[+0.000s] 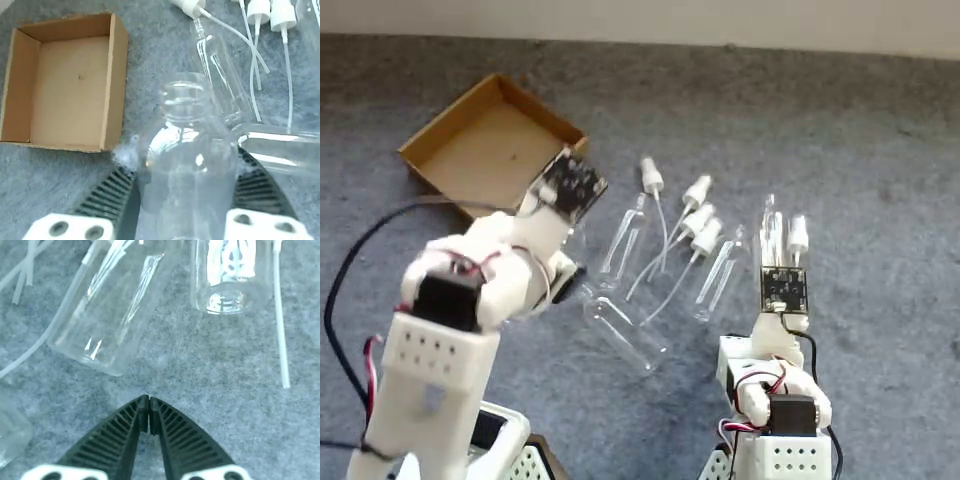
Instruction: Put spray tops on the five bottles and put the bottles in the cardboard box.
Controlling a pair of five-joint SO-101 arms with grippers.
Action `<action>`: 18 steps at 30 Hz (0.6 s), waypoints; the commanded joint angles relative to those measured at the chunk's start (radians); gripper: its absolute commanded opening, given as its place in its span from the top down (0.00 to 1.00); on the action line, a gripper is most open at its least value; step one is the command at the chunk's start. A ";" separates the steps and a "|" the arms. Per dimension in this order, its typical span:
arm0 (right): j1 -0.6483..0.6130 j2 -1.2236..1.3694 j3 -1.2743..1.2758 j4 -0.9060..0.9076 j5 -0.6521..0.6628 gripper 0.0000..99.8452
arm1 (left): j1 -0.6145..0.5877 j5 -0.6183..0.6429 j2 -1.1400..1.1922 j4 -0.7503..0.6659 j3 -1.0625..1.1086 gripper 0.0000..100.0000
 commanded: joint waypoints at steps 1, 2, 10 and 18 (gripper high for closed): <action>0.051 -0.013 0.094 -0.042 -0.003 0.99 | 0.016 0.011 -0.171 -0.193 0.193 0.87; 0.076 -0.013 0.070 -0.068 -0.003 0.99 | 0.021 0.011 -0.196 -0.230 0.229 0.87; 0.311 -0.013 -0.140 -0.211 0.069 0.99 | 0.107 0.222 -0.320 -0.457 0.432 0.87; 0.386 -0.010 -0.274 -0.282 0.408 0.99 | 0.113 0.242 -0.441 -0.503 0.558 0.87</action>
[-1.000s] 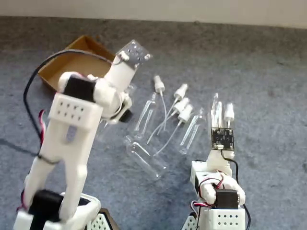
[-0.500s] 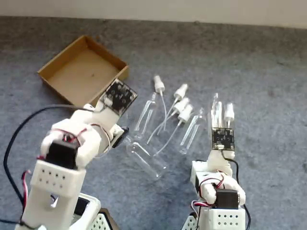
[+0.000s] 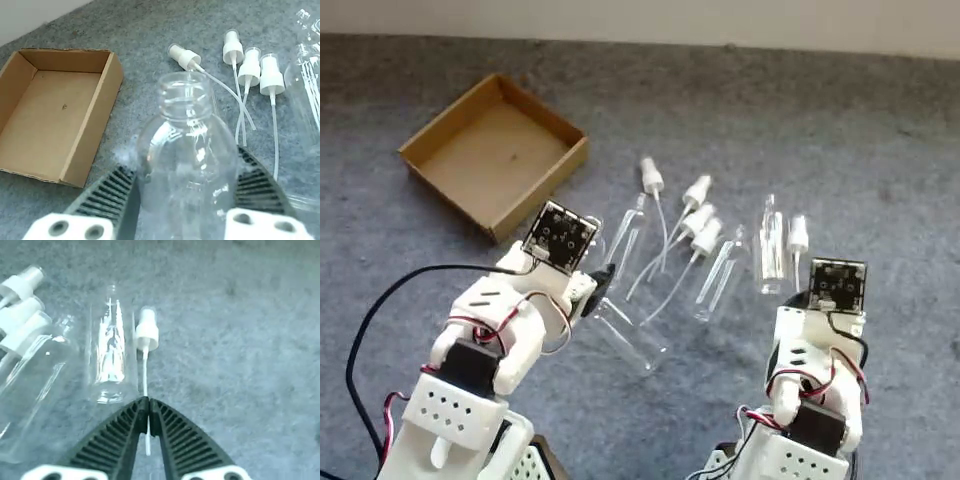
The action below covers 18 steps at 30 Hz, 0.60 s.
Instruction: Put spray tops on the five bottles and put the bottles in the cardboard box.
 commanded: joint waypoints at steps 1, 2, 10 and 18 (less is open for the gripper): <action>0.025 -0.007 -0.154 -0.042 0.107 0.99 | 0.019 0.017 -0.113 -0.028 0.031 0.87; 0.027 0.004 -0.179 -0.039 0.107 0.99 | 0.019 0.017 -0.147 -0.028 0.045 0.87; 0.022 0.490 -0.484 -0.041 0.104 0.99 | 0.013 0.012 -0.447 -0.021 0.154 0.87; 0.021 1.096 -0.835 -0.035 0.104 0.97 | 0.015 0.012 -0.492 -0.026 0.206 0.87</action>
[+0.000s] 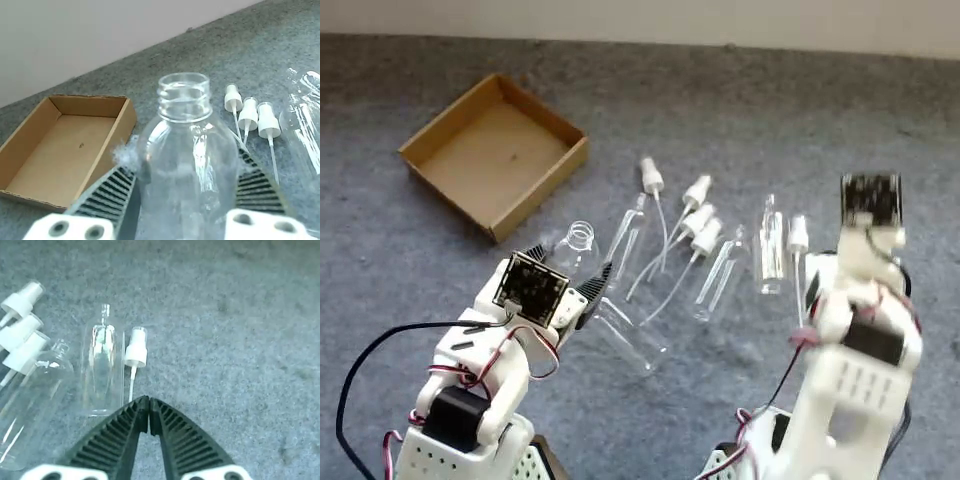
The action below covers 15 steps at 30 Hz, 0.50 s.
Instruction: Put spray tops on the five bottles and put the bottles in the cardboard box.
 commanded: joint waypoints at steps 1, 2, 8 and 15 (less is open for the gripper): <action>0.010 0.354 -0.231 -0.019 0.009 0.95 | 0.005 0.011 -0.019 -0.025 0.001 0.87; 0.010 0.417 -0.266 -0.019 0.009 0.92 | 0.005 0.011 -0.022 -0.025 0.002 0.87; -0.036 0.748 -0.429 -0.018 0.009 0.83 | 0.004 0.011 -0.028 -0.025 0.045 0.87; -0.104 0.998 -0.605 -0.016 -0.164 0.83 | 0.004 0.011 -0.028 -0.020 0.045 0.87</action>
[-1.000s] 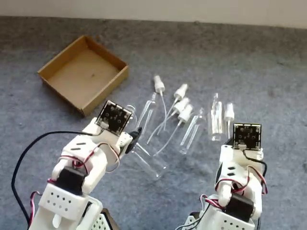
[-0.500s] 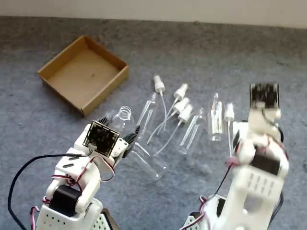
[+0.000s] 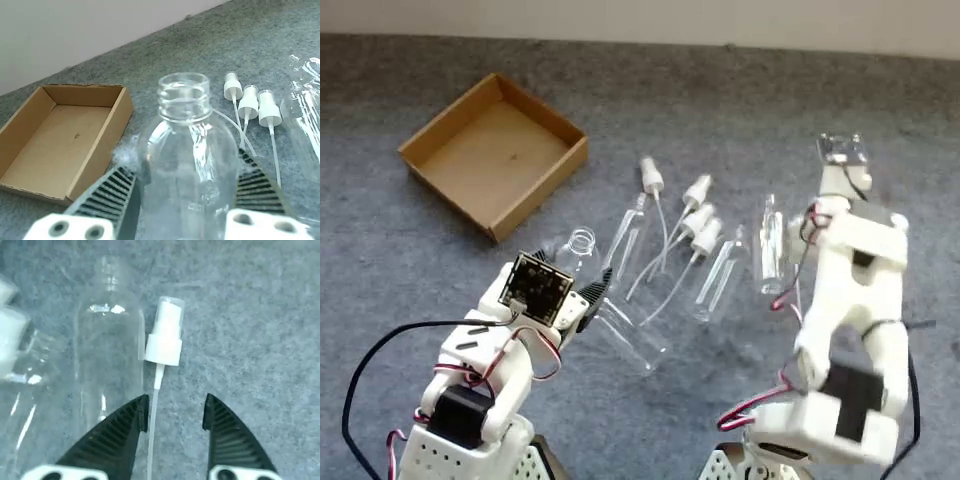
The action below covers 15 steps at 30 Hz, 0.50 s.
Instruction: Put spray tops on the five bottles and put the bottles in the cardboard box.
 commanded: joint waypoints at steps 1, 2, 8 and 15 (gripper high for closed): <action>-0.031 0.090 -0.170 -0.016 -0.132 0.83 | 0.004 0.011 -0.016 -0.020 -0.008 0.87; -0.031 0.111 -0.188 -0.016 -0.137 0.83 | 0.004 0.011 -0.016 -0.020 -0.008 0.87; -0.031 0.237 -0.231 -0.016 -0.140 0.83 | 0.010 0.011 -0.016 -0.020 -0.007 0.87; -0.047 0.340 -0.246 -0.027 -0.144 0.83 | 0.010 0.011 -0.016 -0.020 -0.005 0.87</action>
